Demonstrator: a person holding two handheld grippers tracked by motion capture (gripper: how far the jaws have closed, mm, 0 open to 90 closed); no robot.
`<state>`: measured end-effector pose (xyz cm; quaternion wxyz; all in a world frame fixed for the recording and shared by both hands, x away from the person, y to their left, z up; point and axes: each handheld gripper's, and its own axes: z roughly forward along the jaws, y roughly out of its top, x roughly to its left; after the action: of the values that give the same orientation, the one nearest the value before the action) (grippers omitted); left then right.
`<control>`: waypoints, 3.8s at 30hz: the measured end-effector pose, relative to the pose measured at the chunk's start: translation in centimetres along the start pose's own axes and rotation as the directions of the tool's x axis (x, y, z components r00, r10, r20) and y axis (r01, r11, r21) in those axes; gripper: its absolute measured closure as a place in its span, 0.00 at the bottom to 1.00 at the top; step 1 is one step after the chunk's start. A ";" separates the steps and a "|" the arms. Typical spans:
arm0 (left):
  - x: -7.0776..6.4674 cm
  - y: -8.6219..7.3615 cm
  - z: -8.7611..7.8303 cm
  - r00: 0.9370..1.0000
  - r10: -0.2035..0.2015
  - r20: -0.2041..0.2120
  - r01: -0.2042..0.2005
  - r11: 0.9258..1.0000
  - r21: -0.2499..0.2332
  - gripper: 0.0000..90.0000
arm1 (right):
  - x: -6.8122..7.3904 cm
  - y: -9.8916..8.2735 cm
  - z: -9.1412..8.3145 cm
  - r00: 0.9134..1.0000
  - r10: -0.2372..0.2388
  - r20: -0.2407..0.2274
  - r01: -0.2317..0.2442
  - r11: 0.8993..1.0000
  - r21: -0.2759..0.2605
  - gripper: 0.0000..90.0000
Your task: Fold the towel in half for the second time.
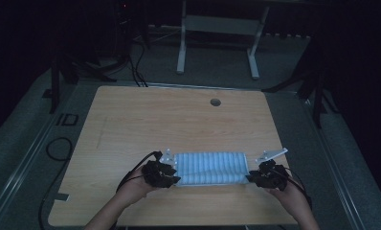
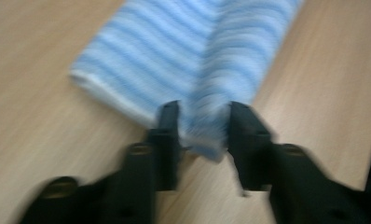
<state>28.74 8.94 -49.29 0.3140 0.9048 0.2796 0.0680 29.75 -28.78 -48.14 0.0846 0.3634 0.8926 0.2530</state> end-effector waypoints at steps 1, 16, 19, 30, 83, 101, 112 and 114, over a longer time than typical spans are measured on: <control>0.1 0.1 -0.4 1.000 -0.001 -0.015 0.001 1.000 -0.013 0.61 | -0.1 0.0 -0.3 1.000 0.003 0.004 -0.003 1.000 -0.008 0.78; 0.5 1.4 3.7 0.998 0.024 0.051 -0.025 1.000 0.010 0.46 | -0.4 3.3 3.4 1.000 0.004 -0.019 -0.004 1.000 -0.001 0.63; 0.5 1.0 5.1 0.999 0.024 0.049 -0.027 0.998 0.059 0.42 | -0.7 3.1 4.5 1.000 0.007 -0.024 -0.006 1.000 0.025 0.61; 1.2 0.8 5.9 0.999 0.037 0.034 -0.039 0.997 0.061 0.37 | -1.3 3.0 6.6 0.999 0.012 -0.032 -0.009 0.997 0.079 0.55; 11.4 0.0 2.8 0.981 -0.166 -0.102 0.167 0.986 0.006 0.29 | -2.2 13.7 11.7 0.999 0.007 -0.043 -0.005 0.999 0.053 0.39; 8.9 -1.1 1.2 0.978 -0.163 -0.127 0.141 0.977 -0.162 0.15 | -1.4 10.5 9.1 0.994 -0.069 -0.084 0.053 0.984 -0.172 0.14; 9.5 -5.9 -0.4 0.957 -0.248 -0.153 0.216 0.956 -0.200 0.11 | -2.2 7.5 8.0 0.996 -0.076 -0.055 0.062 0.974 -0.220 0.14; 9.5 -6.6 -0.7 0.953 -0.259 -0.157 0.228 0.955 -0.190 0.11 | -2.5 6.8 7.8 0.996 -0.077 -0.050 0.063 0.970 -0.235 0.15</control>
<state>33.34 18.81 -53.24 0.3692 0.8234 0.4097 0.1334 38.25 -23.31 -51.44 0.1094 0.3116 0.8711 0.3634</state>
